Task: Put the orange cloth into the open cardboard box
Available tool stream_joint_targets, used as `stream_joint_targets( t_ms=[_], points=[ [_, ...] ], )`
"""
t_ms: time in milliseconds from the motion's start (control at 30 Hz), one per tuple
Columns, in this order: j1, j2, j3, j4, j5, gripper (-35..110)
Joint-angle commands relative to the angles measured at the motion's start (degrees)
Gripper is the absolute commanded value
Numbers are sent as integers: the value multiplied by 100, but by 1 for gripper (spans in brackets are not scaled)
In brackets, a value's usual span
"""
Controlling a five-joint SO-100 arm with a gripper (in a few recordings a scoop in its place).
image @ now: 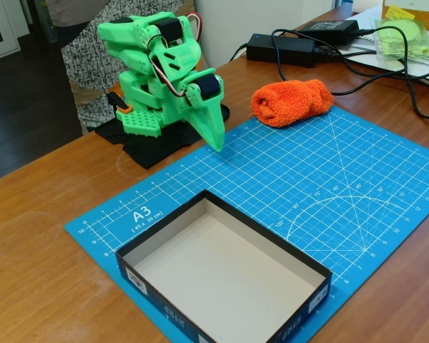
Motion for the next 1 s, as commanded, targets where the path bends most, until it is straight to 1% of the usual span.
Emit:
stream_joint_targets(
  t_ms=[0, 67, 100, 167, 267, 367, 400, 567, 600, 733, 967],
  points=[
    [-105, 70, -668, 308, -229, 1],
    [-615, -62, -1125, 501, -114, 3],
    [-888, -237, -1204, 404, -141, 4],
    [-1450, -1055, -1354, 132, -299, 7],
    [-1916, -2566, -2048, -141, -360, 11],
    [-2689, -3647, -2628, 9, -712, 27],
    [-2971, -3841, -2698, 0, -773, 31],
    [-4245, -4913, -3340, 26, -633, 35],
    [-4764, -5845, -3894, 53, -439, 35],
    [-5353, -7049, -4500, 88, -255, 39],
    [-5669, -8112, -4948, -18, 0, 42]
  ],
)
